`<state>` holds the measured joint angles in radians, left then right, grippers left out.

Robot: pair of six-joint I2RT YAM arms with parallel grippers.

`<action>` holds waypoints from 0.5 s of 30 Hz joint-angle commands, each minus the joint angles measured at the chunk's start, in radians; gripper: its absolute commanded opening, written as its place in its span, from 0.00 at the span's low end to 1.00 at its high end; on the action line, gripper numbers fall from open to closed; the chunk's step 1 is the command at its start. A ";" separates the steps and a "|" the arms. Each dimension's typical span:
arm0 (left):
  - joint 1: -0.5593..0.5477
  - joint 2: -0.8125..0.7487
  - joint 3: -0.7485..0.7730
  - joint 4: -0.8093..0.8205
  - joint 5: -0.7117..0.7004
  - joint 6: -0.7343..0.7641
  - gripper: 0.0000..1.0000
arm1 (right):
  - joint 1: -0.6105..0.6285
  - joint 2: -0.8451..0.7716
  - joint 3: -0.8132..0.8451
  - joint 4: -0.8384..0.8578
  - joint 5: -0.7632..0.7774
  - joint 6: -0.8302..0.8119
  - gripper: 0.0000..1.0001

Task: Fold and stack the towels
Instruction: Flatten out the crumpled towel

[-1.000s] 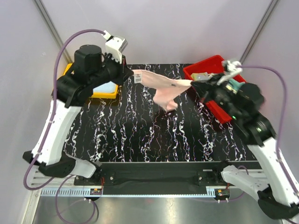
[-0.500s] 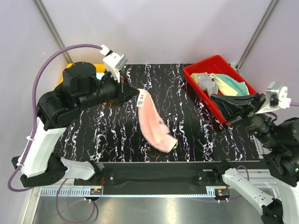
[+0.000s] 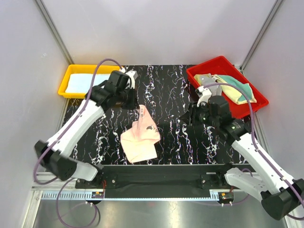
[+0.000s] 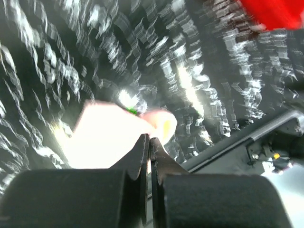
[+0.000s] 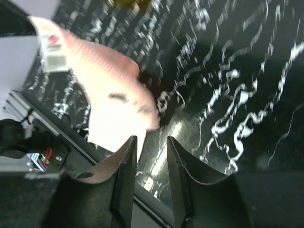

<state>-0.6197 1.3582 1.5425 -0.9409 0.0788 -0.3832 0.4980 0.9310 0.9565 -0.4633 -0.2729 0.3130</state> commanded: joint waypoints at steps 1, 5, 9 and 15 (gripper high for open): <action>0.162 0.083 -0.111 0.166 0.235 -0.100 0.00 | 0.016 0.001 -0.038 0.107 0.064 0.052 0.37; 0.236 0.277 -0.091 0.169 0.317 -0.066 0.00 | 0.143 0.146 -0.059 0.172 0.220 0.060 0.36; 0.278 0.448 -0.021 0.182 0.386 -0.042 0.00 | 0.302 0.414 0.075 0.187 0.353 0.067 0.35; 0.336 0.602 0.087 0.183 0.449 -0.031 0.00 | 0.447 0.710 0.223 0.258 0.448 0.005 0.44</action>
<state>-0.3103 1.9343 1.5486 -0.8028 0.4335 -0.4316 0.9028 1.5776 1.0821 -0.2794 0.0658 0.3504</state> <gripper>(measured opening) 0.012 0.434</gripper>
